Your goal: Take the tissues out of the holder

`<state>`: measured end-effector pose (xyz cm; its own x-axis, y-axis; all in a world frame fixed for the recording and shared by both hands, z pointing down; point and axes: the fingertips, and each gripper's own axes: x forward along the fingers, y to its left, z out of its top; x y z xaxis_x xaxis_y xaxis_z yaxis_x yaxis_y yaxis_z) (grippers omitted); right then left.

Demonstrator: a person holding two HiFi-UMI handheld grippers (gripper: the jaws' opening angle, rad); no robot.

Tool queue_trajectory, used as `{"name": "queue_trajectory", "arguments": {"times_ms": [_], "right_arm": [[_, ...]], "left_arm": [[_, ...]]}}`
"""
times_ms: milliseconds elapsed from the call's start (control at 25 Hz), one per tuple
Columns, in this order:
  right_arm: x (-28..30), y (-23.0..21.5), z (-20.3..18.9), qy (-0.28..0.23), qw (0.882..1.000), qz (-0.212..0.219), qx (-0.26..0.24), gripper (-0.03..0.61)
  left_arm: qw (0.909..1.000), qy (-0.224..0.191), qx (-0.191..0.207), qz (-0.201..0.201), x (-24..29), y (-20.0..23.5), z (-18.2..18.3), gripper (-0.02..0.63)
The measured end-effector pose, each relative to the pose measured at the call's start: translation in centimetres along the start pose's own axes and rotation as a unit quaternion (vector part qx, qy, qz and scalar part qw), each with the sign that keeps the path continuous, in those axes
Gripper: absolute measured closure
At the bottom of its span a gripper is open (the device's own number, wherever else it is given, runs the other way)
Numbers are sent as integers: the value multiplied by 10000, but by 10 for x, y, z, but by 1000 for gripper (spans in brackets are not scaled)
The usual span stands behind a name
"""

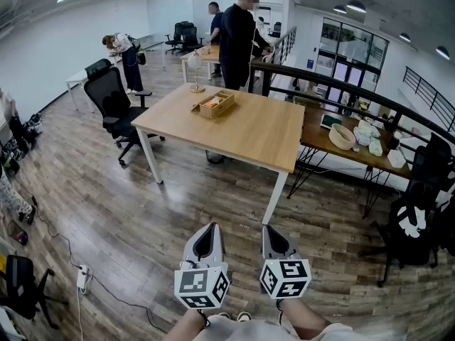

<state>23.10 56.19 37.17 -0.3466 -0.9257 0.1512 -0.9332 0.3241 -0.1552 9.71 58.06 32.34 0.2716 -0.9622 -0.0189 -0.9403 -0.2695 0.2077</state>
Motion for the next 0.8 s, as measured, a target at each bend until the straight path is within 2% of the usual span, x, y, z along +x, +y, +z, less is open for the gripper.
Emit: {"name": "queue_trajectory", "arguments": {"times_ms": [520, 800], "right_arm": [[19, 8, 0, -11, 10000, 0, -31, 581], [35, 15, -2, -61, 9998, -176, 121, 581]], "left_arm": [[9998, -13, -92, 161, 8, 28, 0, 603], [9998, -59, 1, 206, 2, 55, 7, 603]]}}
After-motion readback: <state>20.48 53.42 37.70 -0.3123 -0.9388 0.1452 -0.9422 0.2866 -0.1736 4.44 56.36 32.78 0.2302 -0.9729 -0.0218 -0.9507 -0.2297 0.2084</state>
